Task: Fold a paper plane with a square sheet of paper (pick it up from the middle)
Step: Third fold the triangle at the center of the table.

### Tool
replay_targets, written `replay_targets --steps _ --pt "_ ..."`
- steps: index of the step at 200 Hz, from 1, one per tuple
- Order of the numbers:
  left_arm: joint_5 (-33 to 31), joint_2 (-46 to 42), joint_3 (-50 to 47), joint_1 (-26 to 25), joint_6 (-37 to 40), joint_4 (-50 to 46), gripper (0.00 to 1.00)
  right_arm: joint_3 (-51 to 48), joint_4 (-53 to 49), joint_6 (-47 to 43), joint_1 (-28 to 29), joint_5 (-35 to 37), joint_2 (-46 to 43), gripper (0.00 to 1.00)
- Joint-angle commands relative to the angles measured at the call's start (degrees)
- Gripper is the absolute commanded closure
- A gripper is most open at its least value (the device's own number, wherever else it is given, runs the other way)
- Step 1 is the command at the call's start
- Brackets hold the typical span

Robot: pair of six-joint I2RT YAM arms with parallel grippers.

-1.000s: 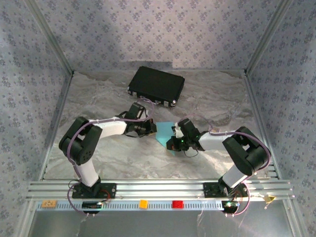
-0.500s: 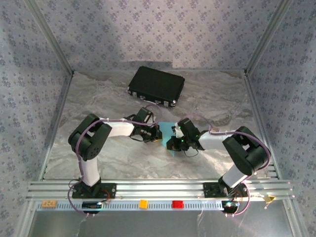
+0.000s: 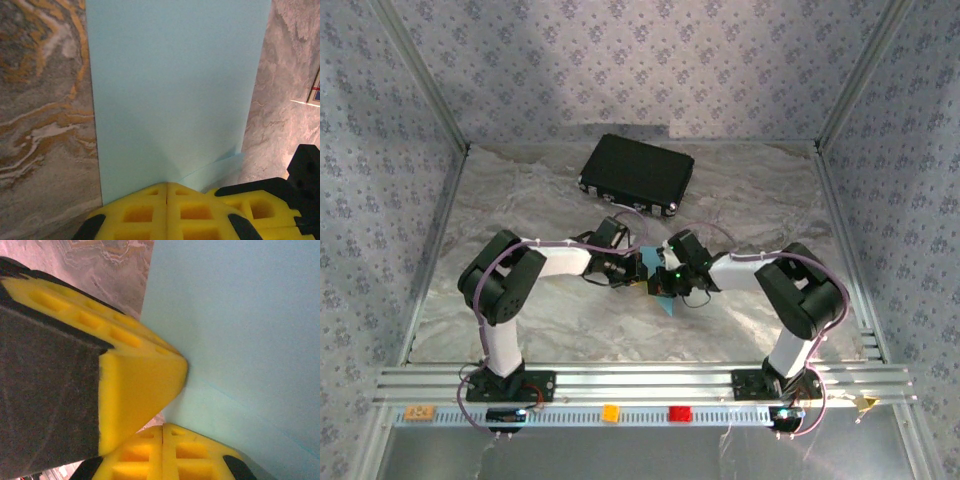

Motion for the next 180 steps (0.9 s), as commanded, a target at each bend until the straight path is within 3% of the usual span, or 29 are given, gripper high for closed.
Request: replay_targets --steps 1,117,180 --pt "-2.1 2.2 -0.8 0.1 1.0 -3.6 1.00 -3.0 -1.0 0.3 0.6 0.5 -0.7 0.97" --pt "-2.2 3.5 -1.0 1.0 1.3 -4.5 1.00 -16.5 -3.0 0.3 0.1 -1.1 -15.3 0.91" --pt "-2.2 2.1 -1.9 1.0 0.0 -3.8 1.00 -19.3 -7.5 0.7 -2.2 2.7 -25.9 0.91"
